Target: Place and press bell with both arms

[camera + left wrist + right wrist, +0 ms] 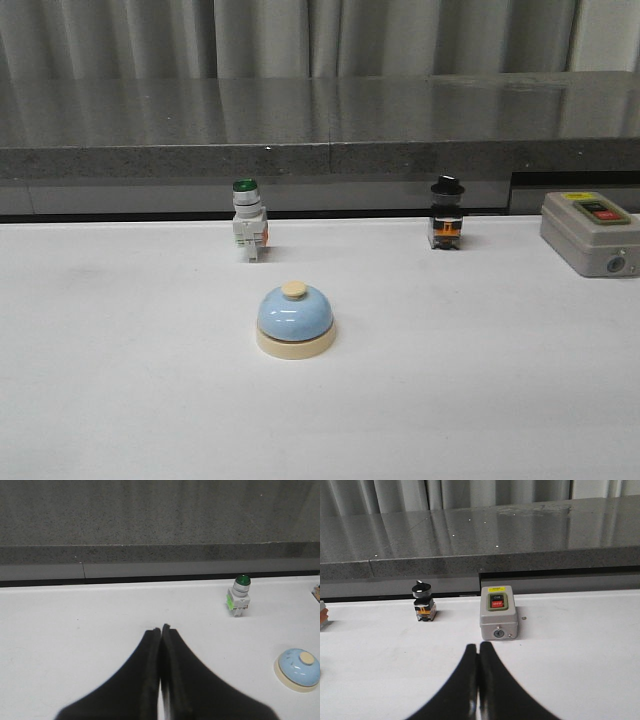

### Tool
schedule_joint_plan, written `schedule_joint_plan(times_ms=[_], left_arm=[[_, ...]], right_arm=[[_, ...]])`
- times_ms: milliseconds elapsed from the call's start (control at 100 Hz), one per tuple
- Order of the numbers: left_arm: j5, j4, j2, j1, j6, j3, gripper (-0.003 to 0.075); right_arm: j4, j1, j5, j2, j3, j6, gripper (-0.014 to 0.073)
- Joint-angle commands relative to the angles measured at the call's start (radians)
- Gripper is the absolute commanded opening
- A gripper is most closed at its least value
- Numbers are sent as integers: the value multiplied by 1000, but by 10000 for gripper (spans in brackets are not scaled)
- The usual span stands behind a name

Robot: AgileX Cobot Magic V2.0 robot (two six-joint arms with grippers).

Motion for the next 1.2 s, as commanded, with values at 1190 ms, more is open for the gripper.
schedule_joint_plan(times_ms=[1190], left_arm=[[-292, 75, -557, 26, -6, 475, -19]], right_arm=[[-7, -4, -83, -13, -1, -4, -68]])
